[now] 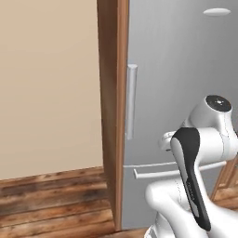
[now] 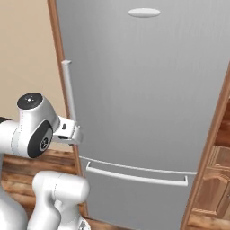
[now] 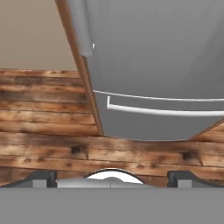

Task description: Gather the onion and sweet potato from the fridge and place them on a tray on the dining counter. Then gather the chicken drumstick and fish from the fridge and place them on the other tray.

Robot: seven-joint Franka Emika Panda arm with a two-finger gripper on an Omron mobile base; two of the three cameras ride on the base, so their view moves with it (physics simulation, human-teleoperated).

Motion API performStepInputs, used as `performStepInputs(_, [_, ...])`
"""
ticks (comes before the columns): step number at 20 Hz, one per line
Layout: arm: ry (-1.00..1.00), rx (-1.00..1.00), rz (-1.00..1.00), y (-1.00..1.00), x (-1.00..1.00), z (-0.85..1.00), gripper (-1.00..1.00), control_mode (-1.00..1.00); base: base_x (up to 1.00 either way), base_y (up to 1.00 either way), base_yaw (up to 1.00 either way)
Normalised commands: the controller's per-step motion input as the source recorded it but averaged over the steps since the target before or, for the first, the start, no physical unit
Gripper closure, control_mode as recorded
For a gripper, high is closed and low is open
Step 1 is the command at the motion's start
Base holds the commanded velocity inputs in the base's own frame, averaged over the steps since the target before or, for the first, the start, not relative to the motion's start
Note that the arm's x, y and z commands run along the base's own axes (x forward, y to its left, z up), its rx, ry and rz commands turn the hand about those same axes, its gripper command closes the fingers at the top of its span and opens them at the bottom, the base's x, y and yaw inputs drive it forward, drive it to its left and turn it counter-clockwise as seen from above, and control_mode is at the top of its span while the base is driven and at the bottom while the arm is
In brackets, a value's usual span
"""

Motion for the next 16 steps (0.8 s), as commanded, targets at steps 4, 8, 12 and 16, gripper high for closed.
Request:
performStepInputs(4, [0.00,0.00,0.00,0.00,0.00,0.00,-1.00,1.00,0.00,0.47,0.00])
performStepInputs(8, [0.00,0.00,0.00,0.00,0.00,0.00,-1.00,1.00,0.00,0.48,0.00])
performStepInputs(12, [0.00,0.00,0.00,0.00,0.00,0.00,-1.00,1.00,0.00,0.46,0.00])
performStepInputs(16, [0.00,0.00,0.00,0.00,0.00,0.00,-1.00,1.00,0.00,0.46,0.00])
